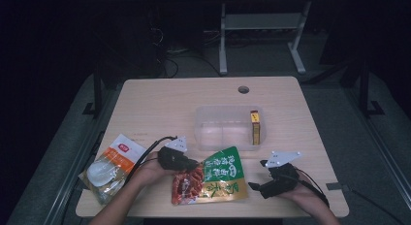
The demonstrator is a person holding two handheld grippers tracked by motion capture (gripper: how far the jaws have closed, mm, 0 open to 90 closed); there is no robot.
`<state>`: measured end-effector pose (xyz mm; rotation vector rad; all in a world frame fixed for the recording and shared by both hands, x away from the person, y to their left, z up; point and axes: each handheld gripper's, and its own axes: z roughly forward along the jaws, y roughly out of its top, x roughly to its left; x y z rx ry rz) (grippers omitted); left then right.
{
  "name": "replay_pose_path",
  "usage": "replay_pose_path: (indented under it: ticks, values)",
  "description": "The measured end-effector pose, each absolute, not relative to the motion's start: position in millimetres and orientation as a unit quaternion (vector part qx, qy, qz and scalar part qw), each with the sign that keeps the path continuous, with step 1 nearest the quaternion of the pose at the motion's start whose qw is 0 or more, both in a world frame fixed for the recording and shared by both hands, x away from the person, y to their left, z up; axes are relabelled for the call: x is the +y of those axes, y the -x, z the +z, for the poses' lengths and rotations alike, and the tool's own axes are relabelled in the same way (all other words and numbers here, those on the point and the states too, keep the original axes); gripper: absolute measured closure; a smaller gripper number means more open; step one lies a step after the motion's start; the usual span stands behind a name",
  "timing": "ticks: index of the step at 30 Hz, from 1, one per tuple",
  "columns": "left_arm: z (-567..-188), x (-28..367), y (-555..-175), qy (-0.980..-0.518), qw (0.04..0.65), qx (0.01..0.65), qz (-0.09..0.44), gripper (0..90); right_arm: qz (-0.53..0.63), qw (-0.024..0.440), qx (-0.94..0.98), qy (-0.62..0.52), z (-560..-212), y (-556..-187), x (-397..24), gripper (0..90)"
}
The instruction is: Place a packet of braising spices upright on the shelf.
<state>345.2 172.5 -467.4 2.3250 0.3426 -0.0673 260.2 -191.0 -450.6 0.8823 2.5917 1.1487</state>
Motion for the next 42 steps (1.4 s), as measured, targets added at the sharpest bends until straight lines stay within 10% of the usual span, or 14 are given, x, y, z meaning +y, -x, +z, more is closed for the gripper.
replay_pose_path:
  ticks: [42]
  values:
    - [-397,218,-337,-0.793,0.572,0.207,0.012,90.0,0.464,0.008,0.838,-0.286,-441,-286,-149,18.9]
